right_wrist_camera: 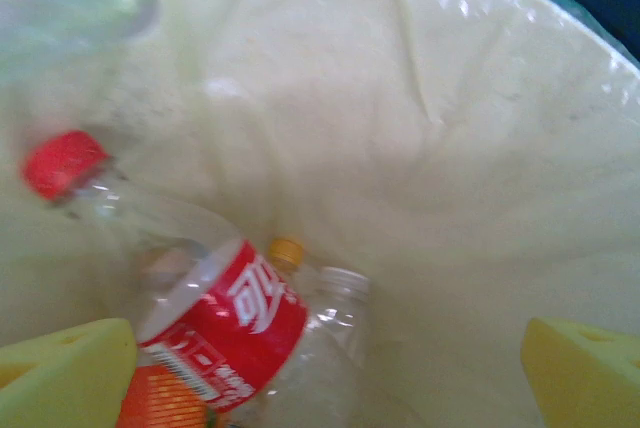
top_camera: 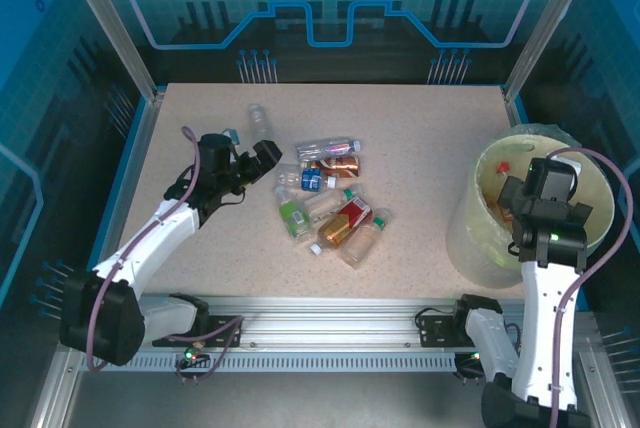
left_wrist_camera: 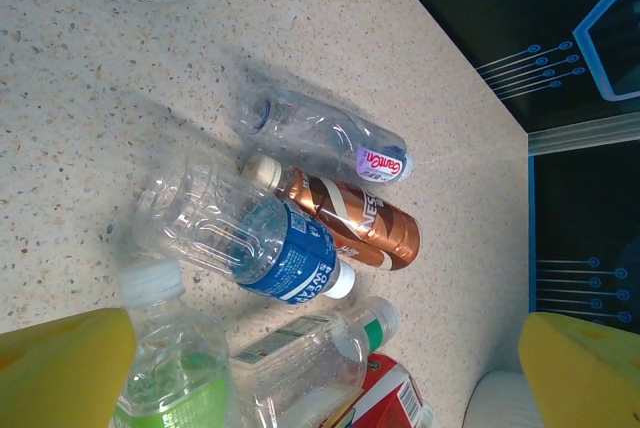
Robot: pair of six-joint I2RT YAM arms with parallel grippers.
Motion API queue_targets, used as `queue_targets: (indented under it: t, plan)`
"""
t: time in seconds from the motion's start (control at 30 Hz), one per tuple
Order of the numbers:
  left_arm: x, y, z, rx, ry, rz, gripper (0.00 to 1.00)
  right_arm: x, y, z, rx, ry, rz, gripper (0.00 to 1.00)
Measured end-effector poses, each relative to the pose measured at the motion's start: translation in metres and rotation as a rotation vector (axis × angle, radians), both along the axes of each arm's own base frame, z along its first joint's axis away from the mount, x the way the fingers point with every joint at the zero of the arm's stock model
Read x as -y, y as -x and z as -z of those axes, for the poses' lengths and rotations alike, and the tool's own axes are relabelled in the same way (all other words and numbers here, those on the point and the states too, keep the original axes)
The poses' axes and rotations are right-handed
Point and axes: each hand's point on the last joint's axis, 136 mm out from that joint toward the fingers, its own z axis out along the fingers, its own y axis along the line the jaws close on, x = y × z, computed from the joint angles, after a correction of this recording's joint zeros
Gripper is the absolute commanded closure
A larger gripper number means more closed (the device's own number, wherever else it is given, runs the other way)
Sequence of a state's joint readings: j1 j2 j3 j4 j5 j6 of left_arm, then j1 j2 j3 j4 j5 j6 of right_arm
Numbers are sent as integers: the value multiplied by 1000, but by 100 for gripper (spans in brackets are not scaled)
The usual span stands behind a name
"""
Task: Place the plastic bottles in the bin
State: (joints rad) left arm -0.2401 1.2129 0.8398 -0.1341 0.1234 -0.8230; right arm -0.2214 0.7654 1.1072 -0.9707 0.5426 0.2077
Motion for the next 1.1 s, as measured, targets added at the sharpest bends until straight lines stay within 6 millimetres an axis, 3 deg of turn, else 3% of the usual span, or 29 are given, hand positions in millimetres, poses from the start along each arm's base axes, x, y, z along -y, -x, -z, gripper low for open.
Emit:
queue_targets:
  t: [0.3,0.57,0.87,1.1]
  plan:
    - [-3,-4,6,-41,-1,-16,1,-42,-12,-36,190,-100,-198,0]
    - [-7,-20,24,-157,-48,-34,1,-110,-25,-70,473,-308,-522,0]
    - [-26,-67,51,-274,-232,-103,1,-180,-31,-104,633,-500,-877,0]
    - [-47,-122,85,-319,-317,-148,1,-214,-21,-104,639,-535,-1029,0]
